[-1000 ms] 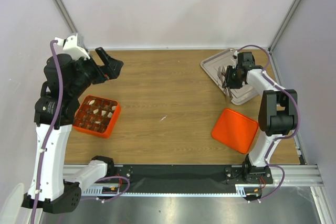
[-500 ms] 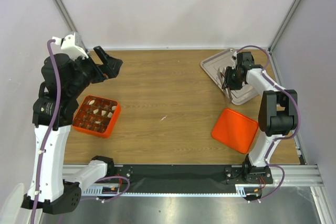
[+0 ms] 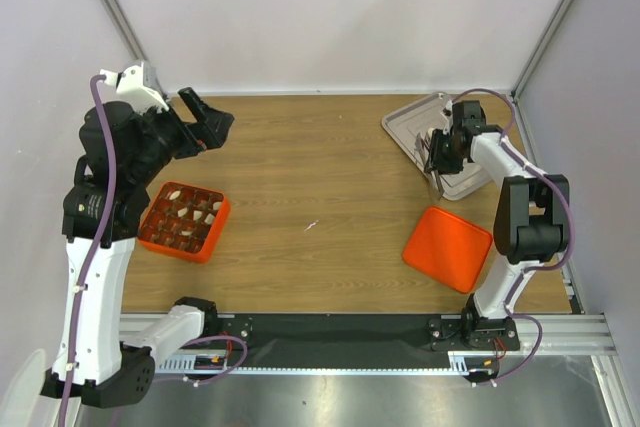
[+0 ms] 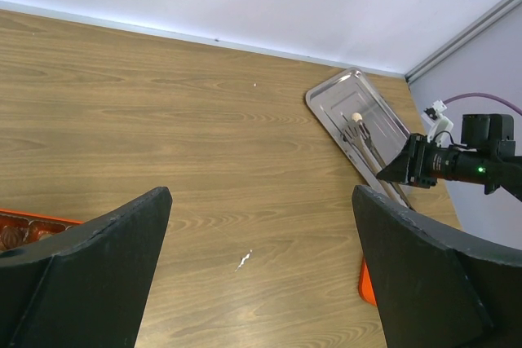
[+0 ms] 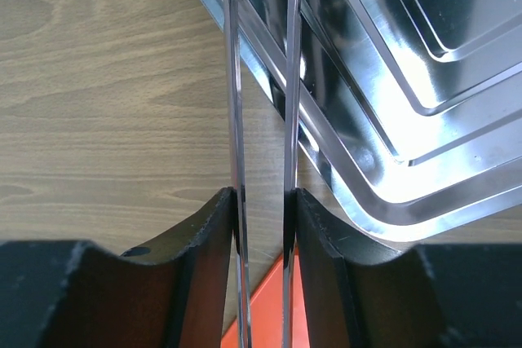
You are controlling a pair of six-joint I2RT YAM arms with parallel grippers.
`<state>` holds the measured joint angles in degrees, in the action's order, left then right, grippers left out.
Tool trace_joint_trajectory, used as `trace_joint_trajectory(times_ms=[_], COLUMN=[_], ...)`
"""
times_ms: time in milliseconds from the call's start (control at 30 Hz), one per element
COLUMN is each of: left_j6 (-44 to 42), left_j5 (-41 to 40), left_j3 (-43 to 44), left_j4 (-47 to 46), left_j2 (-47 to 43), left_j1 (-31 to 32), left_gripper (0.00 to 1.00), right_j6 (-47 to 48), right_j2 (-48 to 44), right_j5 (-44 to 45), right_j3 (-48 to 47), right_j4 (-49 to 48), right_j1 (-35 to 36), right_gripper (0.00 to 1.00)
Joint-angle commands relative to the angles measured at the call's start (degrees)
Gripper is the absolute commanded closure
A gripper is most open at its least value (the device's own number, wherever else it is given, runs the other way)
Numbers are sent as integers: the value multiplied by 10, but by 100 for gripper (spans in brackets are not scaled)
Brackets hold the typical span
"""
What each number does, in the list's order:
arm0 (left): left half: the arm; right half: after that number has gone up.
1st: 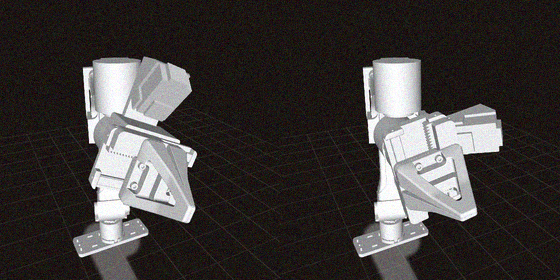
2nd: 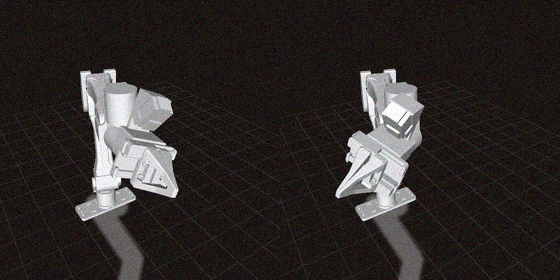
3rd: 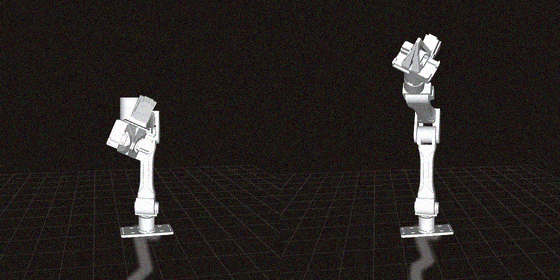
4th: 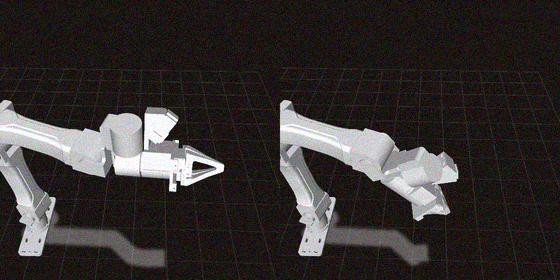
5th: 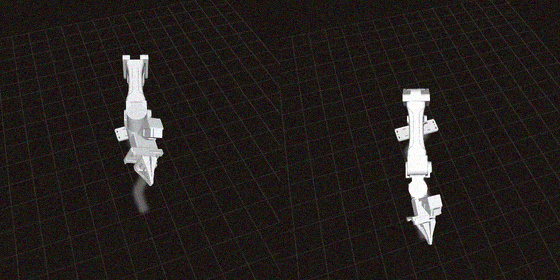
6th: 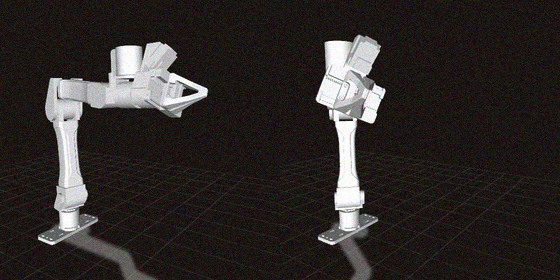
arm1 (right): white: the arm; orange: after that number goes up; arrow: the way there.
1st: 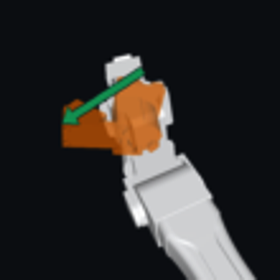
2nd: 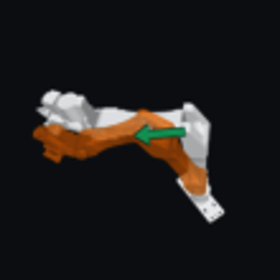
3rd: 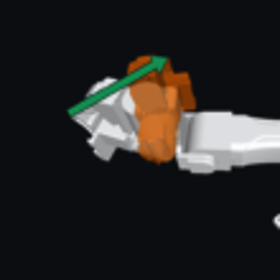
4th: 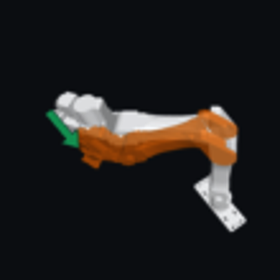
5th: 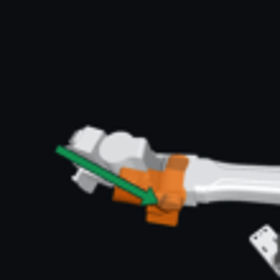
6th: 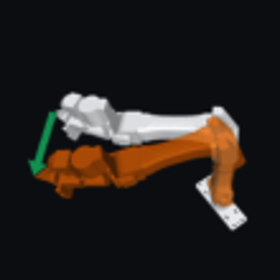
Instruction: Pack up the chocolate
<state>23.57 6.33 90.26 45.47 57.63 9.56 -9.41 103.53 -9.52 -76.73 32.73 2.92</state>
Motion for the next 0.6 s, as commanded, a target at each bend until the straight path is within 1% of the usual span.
trace_joint_trajectory(times_ms=[0,167,333,400,467,567], left_j6=[9,9,9,10,8,1], left_j5=[5,1,-6,-5,-8,-18], left_j3=[23,32,52,51,55,70], left_j4=[-18,-23,-27,-32,-31,-15], left_j2=[-3,13,42,49,50,52], left_j1=[-3,-4,-4,-4,-4,-4], left_gripper=[0,0,0,0,0,0], right_j6=[-2,-4,-18,-27,-37,-74], right_j2=[-32,-44,-86,-98,-114,-133], right_j5=[5,-5,-32,-36,-67,-82], right_j3=[1,-5,-32,-50,-61,-58], right_j4=[-3,-1,0,2,-4,-30], right_j1=[0,1,10,25,40,100], right_gripper=[61,68,70,70,70,70])
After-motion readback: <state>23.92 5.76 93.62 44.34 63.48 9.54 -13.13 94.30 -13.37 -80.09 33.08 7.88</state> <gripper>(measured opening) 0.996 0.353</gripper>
